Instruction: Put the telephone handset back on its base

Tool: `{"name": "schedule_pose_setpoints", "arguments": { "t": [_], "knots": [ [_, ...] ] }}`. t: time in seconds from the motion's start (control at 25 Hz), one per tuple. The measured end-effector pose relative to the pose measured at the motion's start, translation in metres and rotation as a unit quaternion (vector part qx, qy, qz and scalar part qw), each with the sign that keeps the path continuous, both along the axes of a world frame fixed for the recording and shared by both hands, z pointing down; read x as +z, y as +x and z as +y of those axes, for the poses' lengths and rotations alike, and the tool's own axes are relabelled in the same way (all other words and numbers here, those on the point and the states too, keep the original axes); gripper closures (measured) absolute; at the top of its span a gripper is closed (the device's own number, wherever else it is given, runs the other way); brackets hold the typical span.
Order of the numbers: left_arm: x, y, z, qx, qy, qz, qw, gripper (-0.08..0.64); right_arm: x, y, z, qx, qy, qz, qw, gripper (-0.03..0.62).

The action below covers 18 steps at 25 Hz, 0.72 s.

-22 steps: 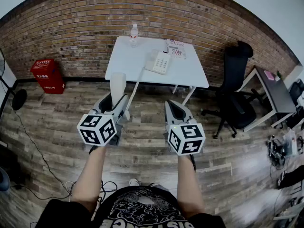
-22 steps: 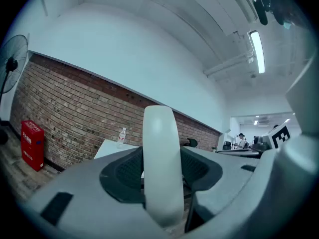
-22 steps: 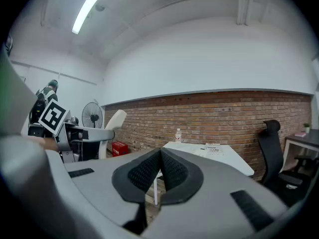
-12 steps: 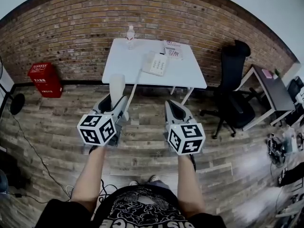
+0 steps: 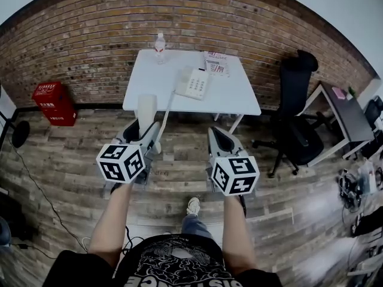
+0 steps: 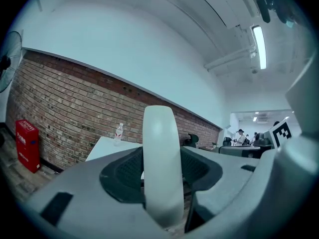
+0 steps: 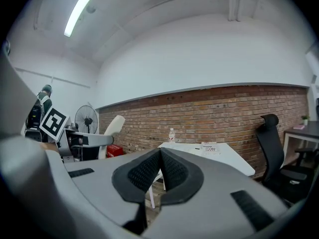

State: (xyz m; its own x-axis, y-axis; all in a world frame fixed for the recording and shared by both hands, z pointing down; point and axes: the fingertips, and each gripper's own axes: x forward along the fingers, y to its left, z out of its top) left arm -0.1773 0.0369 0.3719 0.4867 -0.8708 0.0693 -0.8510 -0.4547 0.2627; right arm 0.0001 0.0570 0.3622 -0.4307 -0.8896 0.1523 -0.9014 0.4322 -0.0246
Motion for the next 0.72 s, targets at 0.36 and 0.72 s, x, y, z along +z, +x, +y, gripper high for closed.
{"name": "schedule_pose_setpoints", "arguments": {
  "t": [0.36, 0.72],
  "knots": [
    [0.005, 0.027, -0.072, -0.017, -0.01, -0.013, 0.9997, 0.337, 0.009, 0.03, -0.078, -0.012, -0.006, -0.001, 1.0, 0.594],
    [0.007, 0.065, -0.147, -0.037, -0.022, -0.017, 0.9989, 0.337, 0.011, 0.068, -0.163, -0.034, -0.016, -0.002, 0.999, 0.595]
  ]
}}
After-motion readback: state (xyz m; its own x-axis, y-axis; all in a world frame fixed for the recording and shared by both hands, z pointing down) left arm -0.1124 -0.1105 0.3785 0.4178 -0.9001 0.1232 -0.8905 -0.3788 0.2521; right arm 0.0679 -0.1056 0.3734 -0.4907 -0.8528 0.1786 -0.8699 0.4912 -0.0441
